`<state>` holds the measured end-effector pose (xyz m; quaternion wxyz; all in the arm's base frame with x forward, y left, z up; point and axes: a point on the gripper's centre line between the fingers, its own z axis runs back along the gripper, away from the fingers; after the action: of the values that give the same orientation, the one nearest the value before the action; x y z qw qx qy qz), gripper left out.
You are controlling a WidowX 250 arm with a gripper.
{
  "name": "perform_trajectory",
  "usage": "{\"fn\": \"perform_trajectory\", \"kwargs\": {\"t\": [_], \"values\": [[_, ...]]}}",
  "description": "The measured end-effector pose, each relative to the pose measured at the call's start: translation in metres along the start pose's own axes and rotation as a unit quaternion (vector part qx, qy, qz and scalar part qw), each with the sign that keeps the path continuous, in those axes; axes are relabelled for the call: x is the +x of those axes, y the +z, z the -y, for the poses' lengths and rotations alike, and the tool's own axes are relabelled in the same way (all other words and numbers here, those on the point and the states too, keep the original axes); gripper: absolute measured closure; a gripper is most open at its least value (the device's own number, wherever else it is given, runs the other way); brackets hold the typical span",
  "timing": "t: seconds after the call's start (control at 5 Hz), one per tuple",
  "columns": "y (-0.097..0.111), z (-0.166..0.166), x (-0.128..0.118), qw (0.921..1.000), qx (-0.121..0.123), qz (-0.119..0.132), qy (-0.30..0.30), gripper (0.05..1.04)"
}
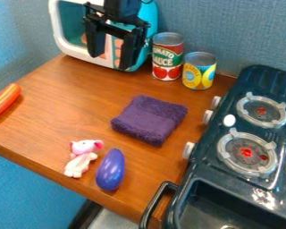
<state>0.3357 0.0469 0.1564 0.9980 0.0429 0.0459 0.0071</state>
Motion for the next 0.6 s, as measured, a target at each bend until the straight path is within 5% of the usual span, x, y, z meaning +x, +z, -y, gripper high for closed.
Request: {"fn": "perform_trajectory", "kwargs": {"t": [0.2, 0.6], "values": [[-0.014, 0.003, 0.001, 0.9997, -0.004, -0.022, -0.003, 0.083], [-0.037, 0.012, 0.022, 0.9993, -0.03, -0.007, 0.022, 0.083]]}}
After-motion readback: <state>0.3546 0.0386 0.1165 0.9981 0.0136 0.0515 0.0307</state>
